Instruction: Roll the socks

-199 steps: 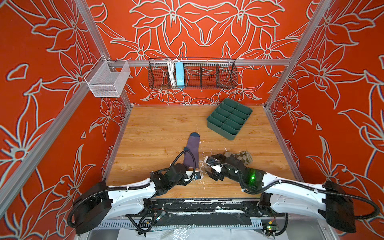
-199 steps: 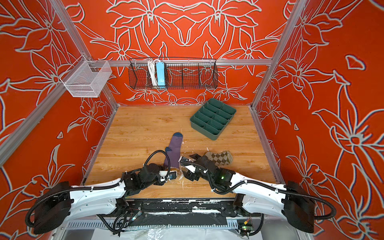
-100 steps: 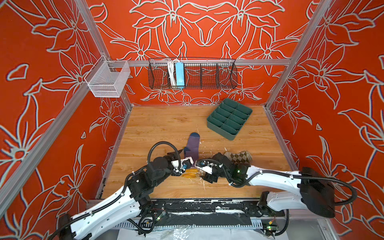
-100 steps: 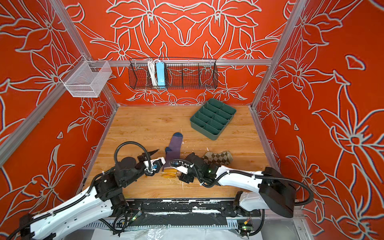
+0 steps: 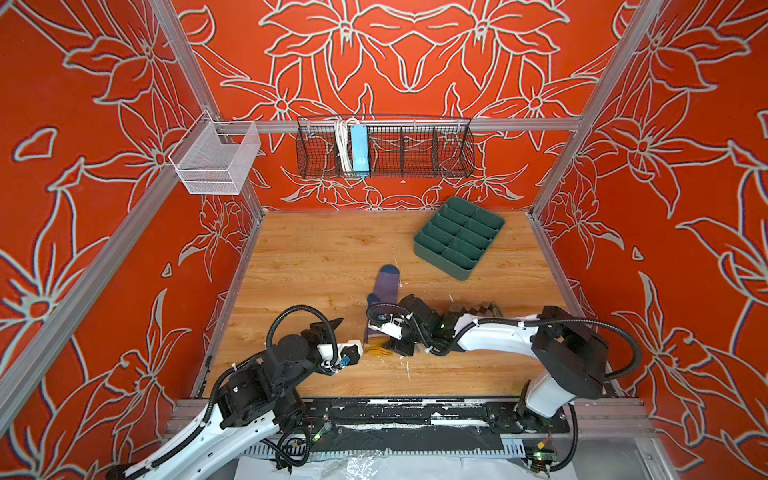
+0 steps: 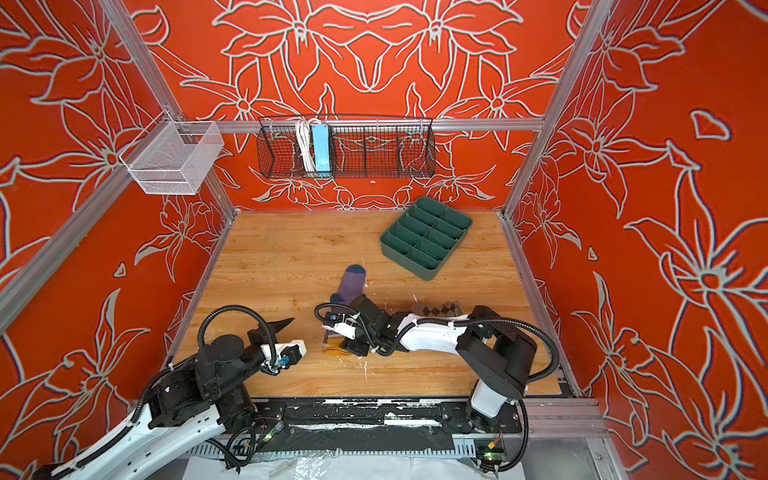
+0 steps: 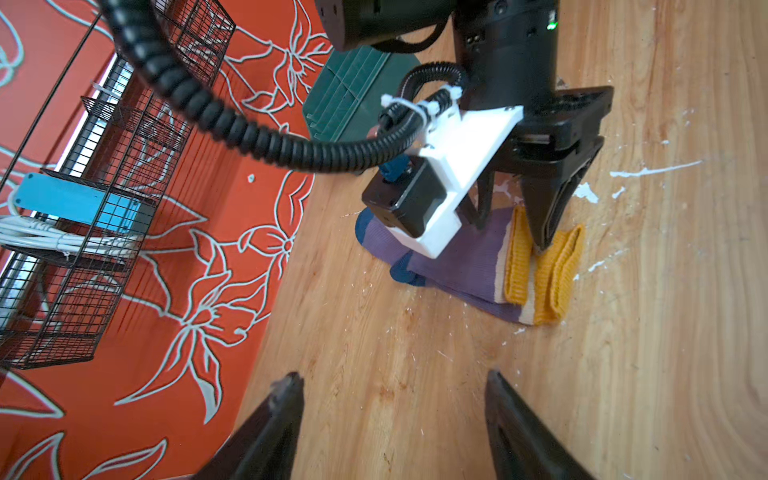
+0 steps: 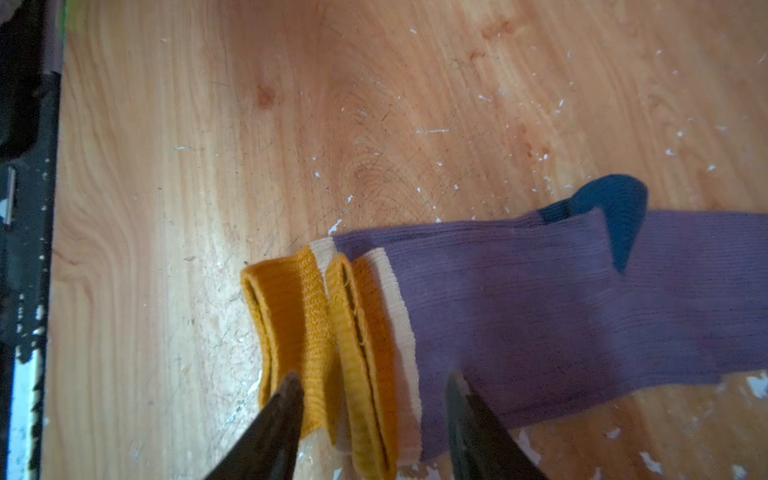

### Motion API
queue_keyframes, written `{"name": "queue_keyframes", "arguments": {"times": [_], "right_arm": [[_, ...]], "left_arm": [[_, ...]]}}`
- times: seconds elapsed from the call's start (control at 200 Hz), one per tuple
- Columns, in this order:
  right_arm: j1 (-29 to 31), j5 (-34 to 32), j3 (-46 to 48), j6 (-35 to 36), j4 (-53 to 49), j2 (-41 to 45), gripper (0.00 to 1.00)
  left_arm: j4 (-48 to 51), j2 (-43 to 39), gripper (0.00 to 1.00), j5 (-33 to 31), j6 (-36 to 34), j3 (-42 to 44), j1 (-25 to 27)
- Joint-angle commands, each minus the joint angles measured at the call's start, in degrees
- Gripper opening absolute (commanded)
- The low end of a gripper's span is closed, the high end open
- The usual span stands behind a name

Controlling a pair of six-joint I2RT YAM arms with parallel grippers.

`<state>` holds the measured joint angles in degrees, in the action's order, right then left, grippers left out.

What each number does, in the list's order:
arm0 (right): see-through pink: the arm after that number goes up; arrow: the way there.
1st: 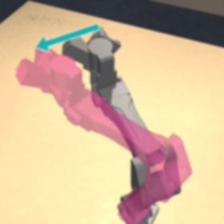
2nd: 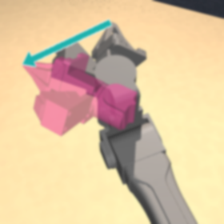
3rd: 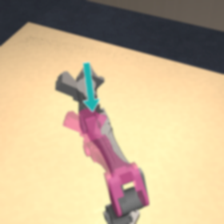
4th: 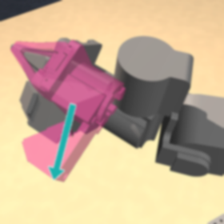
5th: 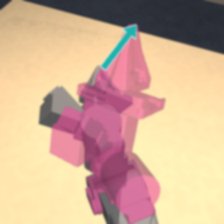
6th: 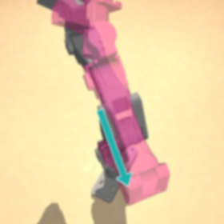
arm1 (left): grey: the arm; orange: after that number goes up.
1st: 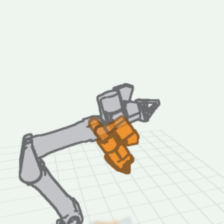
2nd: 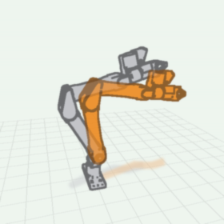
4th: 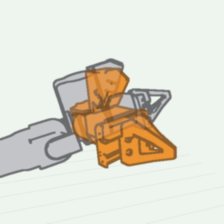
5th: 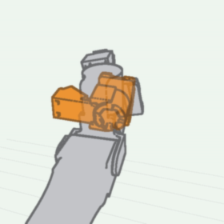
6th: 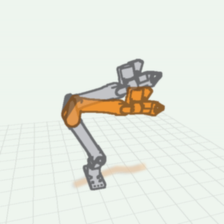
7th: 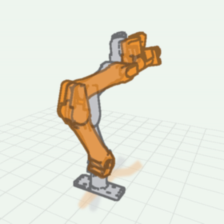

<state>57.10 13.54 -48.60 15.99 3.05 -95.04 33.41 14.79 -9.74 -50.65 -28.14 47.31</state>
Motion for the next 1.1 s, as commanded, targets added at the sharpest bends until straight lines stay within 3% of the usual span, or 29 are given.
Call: {"name": "queue_keyframes", "arguments": {"times": [0.0, 0.145, 0.355, 0.445, 0.996, 1.096], "right_arm": [[-0.06, 5.12, -2.23, -0.07, -2.44, -1.78, 0.48], [-0.06, 5.85, -0.61, -0.13, -2.27, 0.97, 0.52], [0.10, 6.83, 3.36, 1.53, -2.61, 7.92, 0.74], [0.64, 5.43, 4.49, 2.64, -2.93, 7.85, 0.98], [3.44, -6.92, 4.96, 3.40, 8.15, -1.97, 0.98], [3.46, -7.04, 5.09, 3.34, 8.20, -2.16, 0.91]], "left_arm": [[2.91, 0.51, 0.69, 2.27, -2.47, -0.14, -0.11], [4.16, 2.45, 0.69, 3.60, -4.08, -0.69, -0.11], [1.53, 3.23, 0.69, 2.66, -4.43, 0.36, -0.16], [0.39, 3.40, 0.69, 2.27, -4.37, 0.70, -0.13], [-0.24, 2.88, 0.70, 0.42, -3.56, 1.44, -0.11], [-0.27, 2.97, 0.70, 0.34, -3.66, 1.56, -0.16]]}}
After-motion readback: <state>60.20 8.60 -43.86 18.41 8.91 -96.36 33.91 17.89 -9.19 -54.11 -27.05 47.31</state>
